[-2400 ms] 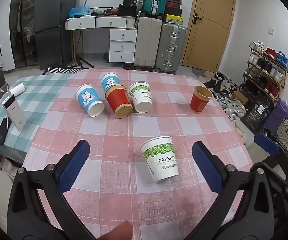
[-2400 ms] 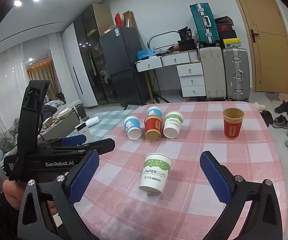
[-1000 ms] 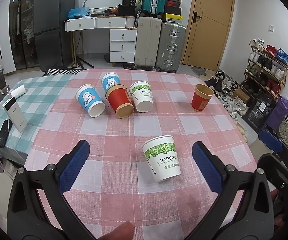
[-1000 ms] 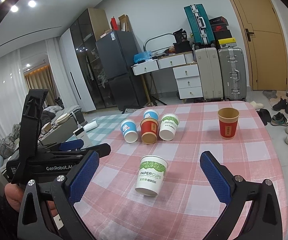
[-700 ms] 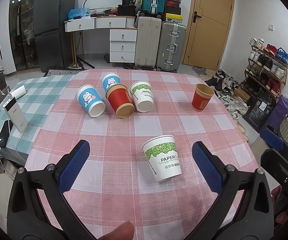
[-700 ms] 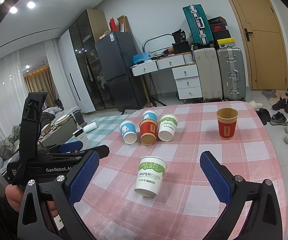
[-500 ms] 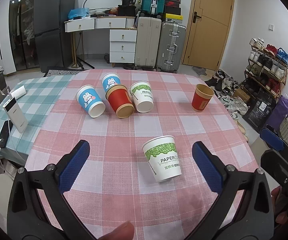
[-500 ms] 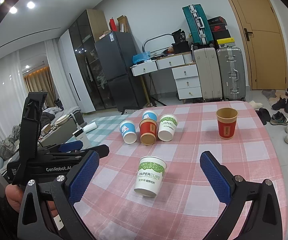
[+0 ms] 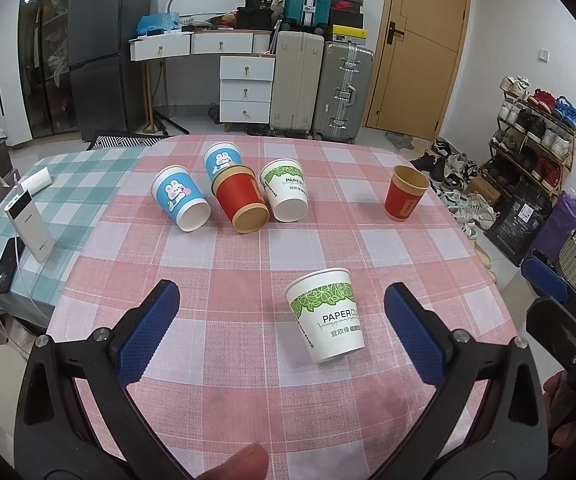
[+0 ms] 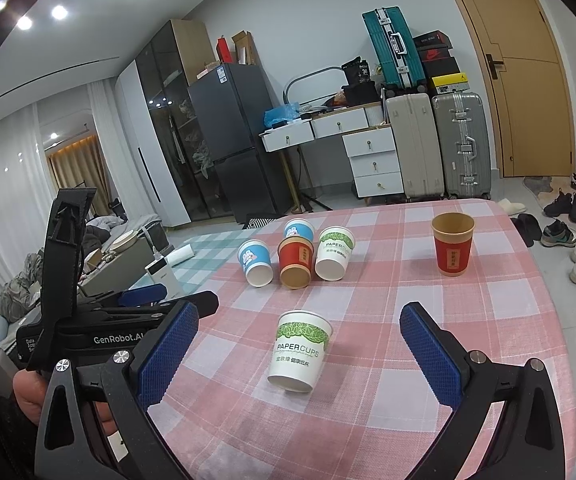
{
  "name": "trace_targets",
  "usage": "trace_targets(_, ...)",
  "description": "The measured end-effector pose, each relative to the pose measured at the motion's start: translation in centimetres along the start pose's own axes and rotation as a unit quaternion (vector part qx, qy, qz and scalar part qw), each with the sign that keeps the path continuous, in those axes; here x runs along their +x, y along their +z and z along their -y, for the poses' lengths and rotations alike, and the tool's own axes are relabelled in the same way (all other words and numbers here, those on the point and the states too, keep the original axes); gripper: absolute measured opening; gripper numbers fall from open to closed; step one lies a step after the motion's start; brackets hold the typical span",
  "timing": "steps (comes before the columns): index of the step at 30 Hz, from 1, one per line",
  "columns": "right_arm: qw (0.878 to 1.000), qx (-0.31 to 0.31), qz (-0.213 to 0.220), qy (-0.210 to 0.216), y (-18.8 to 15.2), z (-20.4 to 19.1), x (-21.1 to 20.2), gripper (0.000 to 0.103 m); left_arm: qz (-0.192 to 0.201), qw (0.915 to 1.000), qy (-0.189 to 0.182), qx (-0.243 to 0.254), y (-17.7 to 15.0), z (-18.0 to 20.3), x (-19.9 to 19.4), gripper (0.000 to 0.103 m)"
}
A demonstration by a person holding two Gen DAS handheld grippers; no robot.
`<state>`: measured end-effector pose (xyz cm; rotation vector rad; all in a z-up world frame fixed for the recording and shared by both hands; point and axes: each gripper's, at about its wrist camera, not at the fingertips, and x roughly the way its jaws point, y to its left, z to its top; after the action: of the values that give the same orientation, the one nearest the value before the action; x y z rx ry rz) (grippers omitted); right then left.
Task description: Flip cup upright
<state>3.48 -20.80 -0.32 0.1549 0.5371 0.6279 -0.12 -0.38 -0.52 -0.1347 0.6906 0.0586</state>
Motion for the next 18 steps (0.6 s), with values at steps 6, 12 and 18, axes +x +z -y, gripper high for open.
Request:
trace_targets(6, 1.000, 0.000, 0.000, -0.001, -0.08, -0.01, 0.01, 0.103, 0.000, 1.0000, -0.001, 0.000, -0.08, 0.07, 0.02, 0.102)
trace_targets(12, 1.000, 0.002, -0.001, 0.000, -0.13, 0.20, 0.03, 0.103, -0.002, 1.0000, -0.001, -0.001, -0.18, 0.07, 0.02, 0.102)
trace_targets(18, 1.000, 0.008, 0.000, -0.005, -0.49, 0.78, 0.02, 0.103, -0.004, 1.0000, -0.002, -0.001, -0.40, 0.16, 0.05, 0.102)
